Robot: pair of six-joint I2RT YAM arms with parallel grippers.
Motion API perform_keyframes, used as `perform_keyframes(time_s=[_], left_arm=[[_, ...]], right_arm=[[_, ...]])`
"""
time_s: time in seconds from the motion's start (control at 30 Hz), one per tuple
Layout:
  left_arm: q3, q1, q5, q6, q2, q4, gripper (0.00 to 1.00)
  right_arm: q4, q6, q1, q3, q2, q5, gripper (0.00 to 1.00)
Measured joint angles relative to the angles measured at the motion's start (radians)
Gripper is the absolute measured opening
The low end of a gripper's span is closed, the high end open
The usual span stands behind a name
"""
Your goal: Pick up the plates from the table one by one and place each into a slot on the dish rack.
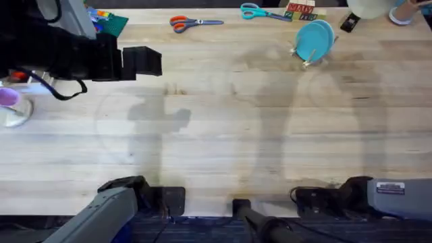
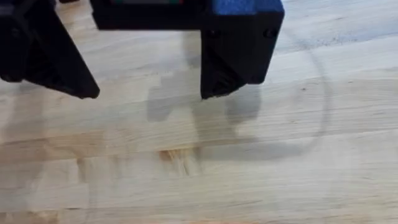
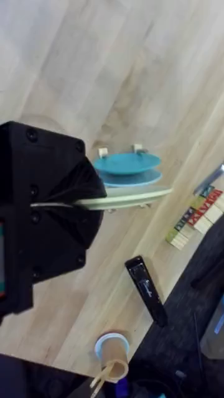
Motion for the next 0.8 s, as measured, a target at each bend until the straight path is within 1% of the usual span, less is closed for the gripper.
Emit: perform_keyframes(time_s=[0.37,0.8], left_arm=[[0.000,0.000,0.000,0.000,0.000,0.000,0.993],[0.000,0.000,0.000,0.000,0.000,0.000,0.993]], right_arm=[[0.052,0.044,0.000,0.000,0.096,-0.001,0.029],[0.110,0.055,0.000,0.000,0.134,-0.001,0.029]])
